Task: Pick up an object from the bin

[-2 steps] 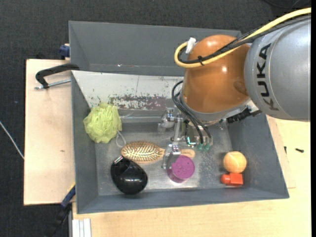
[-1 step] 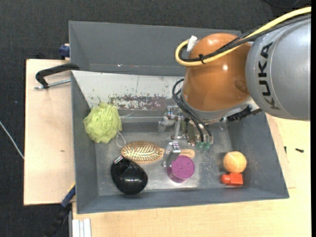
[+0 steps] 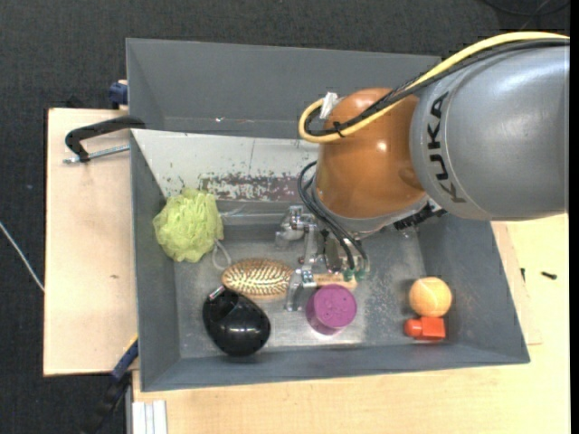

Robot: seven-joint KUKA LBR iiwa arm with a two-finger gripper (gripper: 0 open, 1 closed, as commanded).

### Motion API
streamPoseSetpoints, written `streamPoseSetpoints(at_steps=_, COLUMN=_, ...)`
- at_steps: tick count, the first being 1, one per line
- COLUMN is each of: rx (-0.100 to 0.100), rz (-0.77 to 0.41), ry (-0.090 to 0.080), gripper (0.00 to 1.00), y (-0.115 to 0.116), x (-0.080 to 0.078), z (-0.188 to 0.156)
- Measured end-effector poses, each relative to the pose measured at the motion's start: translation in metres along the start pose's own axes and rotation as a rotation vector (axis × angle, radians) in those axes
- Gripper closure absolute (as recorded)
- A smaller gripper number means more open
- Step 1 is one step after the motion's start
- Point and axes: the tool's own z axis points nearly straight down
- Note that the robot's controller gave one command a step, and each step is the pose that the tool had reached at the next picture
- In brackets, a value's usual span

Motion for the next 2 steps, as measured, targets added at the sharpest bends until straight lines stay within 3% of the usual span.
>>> streamPoseSetpoints(at_steps=1, rx=0.0, rz=0.075, ry=0.005, gripper=0.0, y=0.003, x=-0.026, z=0.015)
streamPoseSetpoints(at_steps=2, rx=0.001, rz=0.024, ry=0.005, gripper=0.0, y=-0.013, x=-0.021, z=0.033)
